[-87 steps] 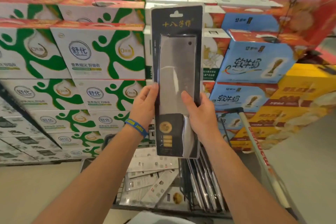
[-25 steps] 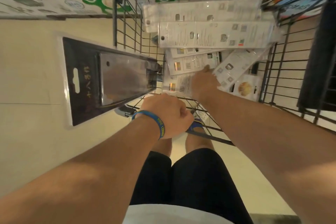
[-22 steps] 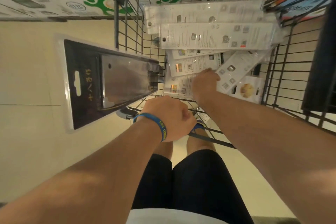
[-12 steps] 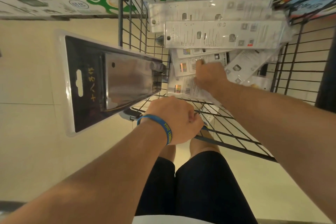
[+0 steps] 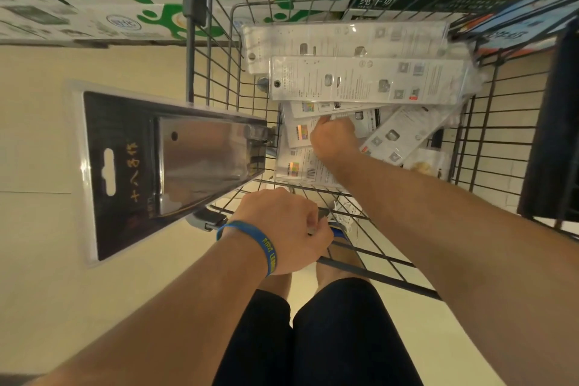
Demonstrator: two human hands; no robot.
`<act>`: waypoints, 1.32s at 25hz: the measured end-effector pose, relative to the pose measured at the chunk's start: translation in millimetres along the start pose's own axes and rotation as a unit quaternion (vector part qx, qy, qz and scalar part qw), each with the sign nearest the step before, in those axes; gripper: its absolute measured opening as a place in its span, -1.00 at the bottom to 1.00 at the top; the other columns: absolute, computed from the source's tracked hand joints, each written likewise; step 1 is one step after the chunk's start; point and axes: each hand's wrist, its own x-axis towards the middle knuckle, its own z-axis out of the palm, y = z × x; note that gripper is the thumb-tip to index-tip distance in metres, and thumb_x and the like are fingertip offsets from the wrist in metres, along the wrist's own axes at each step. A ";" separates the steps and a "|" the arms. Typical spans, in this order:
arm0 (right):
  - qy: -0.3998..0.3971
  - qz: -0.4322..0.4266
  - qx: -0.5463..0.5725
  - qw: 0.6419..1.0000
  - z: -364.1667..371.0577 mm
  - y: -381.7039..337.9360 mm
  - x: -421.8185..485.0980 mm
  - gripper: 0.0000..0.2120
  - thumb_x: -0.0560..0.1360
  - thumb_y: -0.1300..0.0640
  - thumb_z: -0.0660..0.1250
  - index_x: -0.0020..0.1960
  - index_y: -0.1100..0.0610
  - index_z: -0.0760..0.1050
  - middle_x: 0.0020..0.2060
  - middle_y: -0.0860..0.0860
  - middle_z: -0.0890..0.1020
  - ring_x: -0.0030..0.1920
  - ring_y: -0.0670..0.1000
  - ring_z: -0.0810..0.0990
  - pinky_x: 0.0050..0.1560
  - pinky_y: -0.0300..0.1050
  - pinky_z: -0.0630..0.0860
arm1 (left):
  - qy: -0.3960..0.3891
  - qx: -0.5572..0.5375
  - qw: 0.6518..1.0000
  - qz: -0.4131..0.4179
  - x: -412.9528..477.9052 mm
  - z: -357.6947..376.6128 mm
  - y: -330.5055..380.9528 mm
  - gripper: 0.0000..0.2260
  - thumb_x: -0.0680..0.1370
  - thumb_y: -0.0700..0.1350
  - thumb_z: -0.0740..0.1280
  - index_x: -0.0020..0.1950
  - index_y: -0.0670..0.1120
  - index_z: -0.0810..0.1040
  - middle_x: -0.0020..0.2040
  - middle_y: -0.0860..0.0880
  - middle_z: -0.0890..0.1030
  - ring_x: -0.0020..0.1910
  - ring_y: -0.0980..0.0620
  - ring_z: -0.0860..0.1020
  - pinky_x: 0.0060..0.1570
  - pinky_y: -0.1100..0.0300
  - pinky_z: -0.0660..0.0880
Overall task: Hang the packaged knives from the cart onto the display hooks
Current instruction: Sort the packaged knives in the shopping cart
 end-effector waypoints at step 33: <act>-0.011 0.080 0.379 0.922 52.1 -3.6 -36.4 -0.74 0.64 0.23 0.15 0.27 0.22 0.50 0.08 0.14 0.64 0.04 0.17 0.65 -0.14 0.01 0.50 | 0.000 0.007 1.000 -0.006 0.3 -2.7 0.4 -0.53 0.42 0.27 -0.08 -0.16 0.13 0.58 -0.35 0.14 0.54 -0.34 0.16 0.46 -0.25 0.20 0.48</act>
